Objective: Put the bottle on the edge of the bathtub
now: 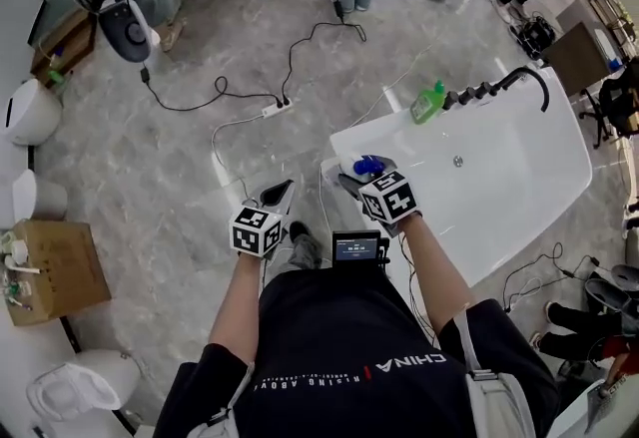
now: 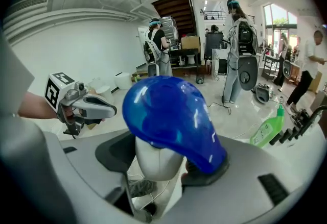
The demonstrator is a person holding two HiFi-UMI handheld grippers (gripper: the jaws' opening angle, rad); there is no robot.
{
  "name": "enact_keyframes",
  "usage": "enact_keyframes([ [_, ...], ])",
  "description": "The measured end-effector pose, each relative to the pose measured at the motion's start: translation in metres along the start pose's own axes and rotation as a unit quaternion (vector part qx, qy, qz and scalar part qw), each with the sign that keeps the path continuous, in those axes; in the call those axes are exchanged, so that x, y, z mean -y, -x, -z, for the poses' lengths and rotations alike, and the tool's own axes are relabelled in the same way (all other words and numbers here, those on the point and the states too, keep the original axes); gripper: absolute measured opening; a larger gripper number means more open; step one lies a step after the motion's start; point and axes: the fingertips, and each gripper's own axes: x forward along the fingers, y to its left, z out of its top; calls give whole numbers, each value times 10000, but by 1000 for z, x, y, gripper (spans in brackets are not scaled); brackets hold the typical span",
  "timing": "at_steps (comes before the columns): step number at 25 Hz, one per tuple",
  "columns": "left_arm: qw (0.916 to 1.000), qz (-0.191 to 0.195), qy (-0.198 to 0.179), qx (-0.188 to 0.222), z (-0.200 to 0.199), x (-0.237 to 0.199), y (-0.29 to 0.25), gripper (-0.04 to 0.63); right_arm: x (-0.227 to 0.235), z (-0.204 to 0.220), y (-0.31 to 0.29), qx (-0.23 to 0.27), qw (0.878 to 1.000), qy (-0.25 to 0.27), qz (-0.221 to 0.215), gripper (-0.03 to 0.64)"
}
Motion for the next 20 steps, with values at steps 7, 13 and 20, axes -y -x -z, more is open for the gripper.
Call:
enact_keyframes([
  [7, 9987, 454, -206, -122, -21, -20, -37, 9, 27, -21, -14, 68, 9989, -263, 372, 273],
  [13, 9955, 797, -359, -366, -25, -10, -74, 9, 63, -8, -15, -24, 9965, -549, 622, 273],
  [20, 9935, 883, -393, -595, -30, -16, -118, 9, 107, 9, -39, -208, 9933, -851, 759, 273],
])
